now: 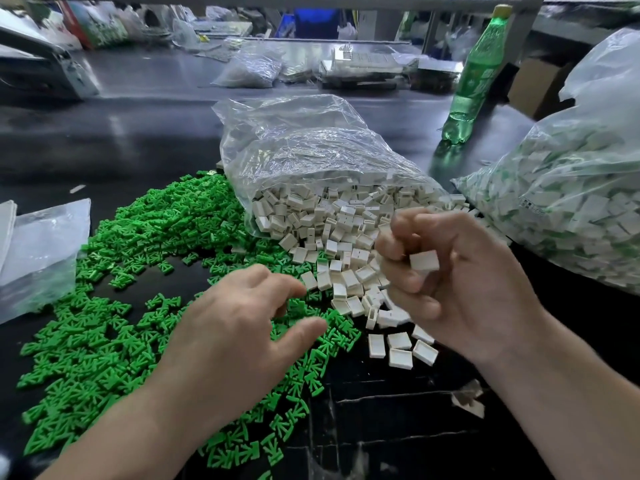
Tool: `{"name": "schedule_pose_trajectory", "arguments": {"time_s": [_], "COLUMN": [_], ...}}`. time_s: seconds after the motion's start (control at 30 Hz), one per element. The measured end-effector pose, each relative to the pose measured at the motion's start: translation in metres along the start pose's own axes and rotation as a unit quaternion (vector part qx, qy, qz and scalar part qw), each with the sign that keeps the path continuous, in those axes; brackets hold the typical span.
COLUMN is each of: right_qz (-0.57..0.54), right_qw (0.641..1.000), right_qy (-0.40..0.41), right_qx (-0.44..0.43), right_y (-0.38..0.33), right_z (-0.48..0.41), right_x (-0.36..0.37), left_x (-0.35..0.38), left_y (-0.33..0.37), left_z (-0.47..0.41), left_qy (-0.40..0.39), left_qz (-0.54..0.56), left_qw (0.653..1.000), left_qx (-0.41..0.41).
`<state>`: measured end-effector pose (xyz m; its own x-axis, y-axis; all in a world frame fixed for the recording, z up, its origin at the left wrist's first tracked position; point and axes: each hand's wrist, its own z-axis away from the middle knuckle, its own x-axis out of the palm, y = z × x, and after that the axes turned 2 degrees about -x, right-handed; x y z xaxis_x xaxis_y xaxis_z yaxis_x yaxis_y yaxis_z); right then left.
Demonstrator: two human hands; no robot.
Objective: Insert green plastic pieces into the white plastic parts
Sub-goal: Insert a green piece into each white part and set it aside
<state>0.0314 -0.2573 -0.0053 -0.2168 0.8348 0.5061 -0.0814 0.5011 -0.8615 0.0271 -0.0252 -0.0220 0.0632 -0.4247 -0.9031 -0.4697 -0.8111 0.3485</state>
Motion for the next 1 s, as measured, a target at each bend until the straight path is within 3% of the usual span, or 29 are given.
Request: {"name": "schedule_pose_trajectory", "arguments": {"time_s": [0.03, 0.07, 0.1, 0.17, 0.2, 0.23, 0.27, 0.7, 0.8, 1.0], "right_qz": [0.13, 0.293, 0.454, 0.691, 0.755, 0.79, 0.806, 0.869, 0.865, 0.84], "right_qw": [0.991, 0.954, 0.887, 0.718, 0.648, 0.604, 0.584, 0.495, 0.498, 0.537], "right_qy": [0.031, 0.058, 0.074, 0.061, 0.048, 0.036, 0.026, 0.008, -0.001, 0.011], "right_qx": [0.002, 0.01, 0.023, 0.065, 0.087, 0.097, 0.095, -0.018, -0.055, -0.078], "right_y": [-0.003, -0.004, -0.004, 0.001, 0.004, 0.007, 0.01, 0.026, 0.03, 0.031], "right_z": [0.002, 0.004, 0.007, 0.011, 0.012, 0.012, 0.011, -0.003, -0.004, -0.006], "right_x": [-0.002, -0.002, -0.001, 0.005, 0.011, 0.015, 0.018, 0.01, 0.007, -0.001], "left_x": [0.002, 0.004, 0.005, 0.007, 0.008, 0.009, 0.01, 0.014, 0.014, 0.018], "left_y": [0.001, 0.001, 0.001, 0.003, 0.002, 0.001, 0.001, -0.002, -0.003, -0.008], "left_z": [0.0, 0.0, 0.001, 0.0, -0.001, -0.002, -0.003, -0.01, -0.01, -0.01], "left_qy": [-0.017, -0.026, -0.031, -0.009, -0.003, -0.005, -0.013, -0.01, -0.005, 0.026], "left_qz": [-0.04, -0.073, -0.102, -0.138, -0.143, -0.142, -0.136, -0.118, -0.102, -0.094], "left_qw": [0.999, 0.997, 0.994, 0.99, 0.989, 0.99, 0.99, 0.993, 0.995, 0.995], "left_qx": [0.0, 0.004, 0.012, 0.022, 0.024, 0.024, 0.023, 0.004, 0.016, 0.031]}}
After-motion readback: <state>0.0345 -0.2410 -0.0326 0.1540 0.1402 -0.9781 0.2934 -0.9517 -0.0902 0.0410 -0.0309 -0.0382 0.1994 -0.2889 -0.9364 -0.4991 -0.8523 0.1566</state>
